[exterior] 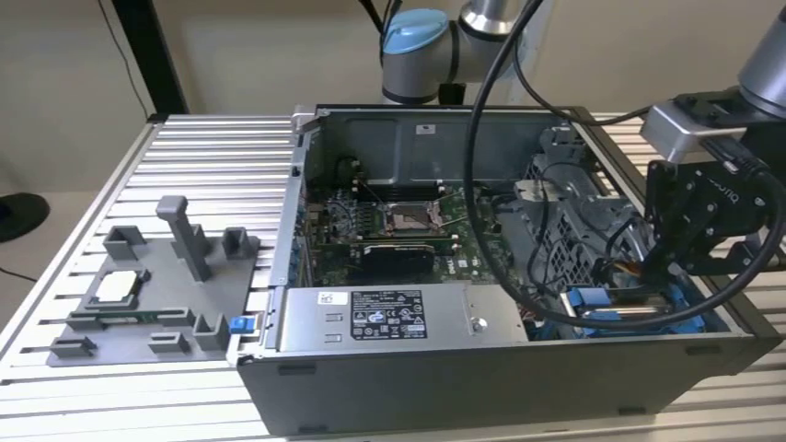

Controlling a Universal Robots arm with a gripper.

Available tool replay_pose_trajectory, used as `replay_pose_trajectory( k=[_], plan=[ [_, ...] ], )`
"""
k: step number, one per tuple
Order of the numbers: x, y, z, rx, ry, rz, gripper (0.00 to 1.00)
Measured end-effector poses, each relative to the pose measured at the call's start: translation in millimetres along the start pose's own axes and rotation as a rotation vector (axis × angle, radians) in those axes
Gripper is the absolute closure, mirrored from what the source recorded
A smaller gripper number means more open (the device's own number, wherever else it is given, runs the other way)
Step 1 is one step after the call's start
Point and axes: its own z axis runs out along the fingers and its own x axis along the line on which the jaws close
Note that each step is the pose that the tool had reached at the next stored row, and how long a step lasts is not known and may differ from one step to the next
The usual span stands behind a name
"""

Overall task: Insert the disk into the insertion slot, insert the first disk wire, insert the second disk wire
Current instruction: 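Insert the first disk wire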

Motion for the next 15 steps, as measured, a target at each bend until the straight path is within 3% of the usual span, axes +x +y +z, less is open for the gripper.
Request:
replay_pose_trajectory(
  k=[15],
  plan=[
    [3.0,-0.1,6.7,0.0060,-0.0056,0.000,1.00]
  ],
)
